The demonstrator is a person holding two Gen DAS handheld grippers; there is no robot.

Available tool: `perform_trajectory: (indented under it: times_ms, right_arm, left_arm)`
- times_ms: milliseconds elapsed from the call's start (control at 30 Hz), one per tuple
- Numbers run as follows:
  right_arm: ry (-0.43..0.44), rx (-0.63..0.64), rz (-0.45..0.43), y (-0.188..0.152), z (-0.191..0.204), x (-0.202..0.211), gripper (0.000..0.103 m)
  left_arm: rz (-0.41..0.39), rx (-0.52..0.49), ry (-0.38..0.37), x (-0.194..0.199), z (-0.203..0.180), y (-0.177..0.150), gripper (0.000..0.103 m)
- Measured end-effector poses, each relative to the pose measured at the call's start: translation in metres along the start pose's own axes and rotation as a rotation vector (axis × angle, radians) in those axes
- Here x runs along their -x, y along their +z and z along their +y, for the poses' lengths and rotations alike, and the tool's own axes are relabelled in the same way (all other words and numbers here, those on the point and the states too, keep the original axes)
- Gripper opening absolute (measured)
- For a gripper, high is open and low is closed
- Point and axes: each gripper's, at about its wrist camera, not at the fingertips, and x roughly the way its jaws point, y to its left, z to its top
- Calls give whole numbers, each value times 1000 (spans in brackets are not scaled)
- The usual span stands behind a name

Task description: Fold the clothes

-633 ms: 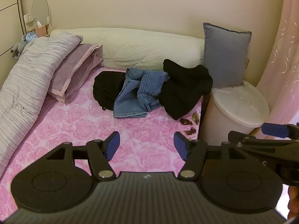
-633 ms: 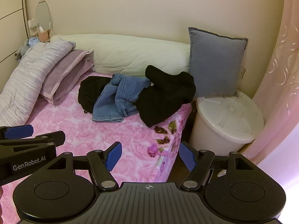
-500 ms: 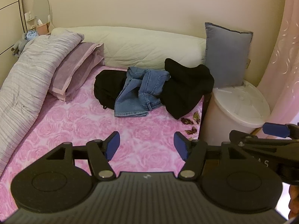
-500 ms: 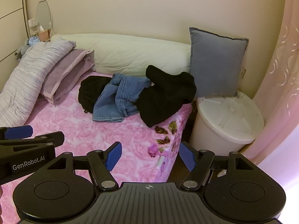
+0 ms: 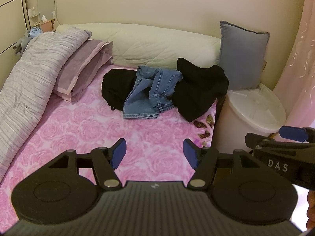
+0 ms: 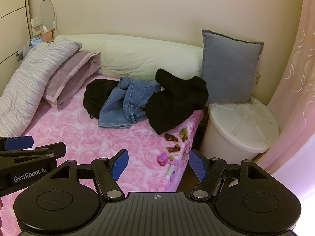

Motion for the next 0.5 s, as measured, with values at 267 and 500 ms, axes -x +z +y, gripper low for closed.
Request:
perform_trajectory:
  times_ms: [267,500]
  right_arm:
    - [-3,1,0,1,4,0,71]
    - [3,11,-4,2,3,1,71]
  left_arm:
    - [5,6,-4,2,4,-3,60]
    - [7,8,-4,6,4,-6,60]
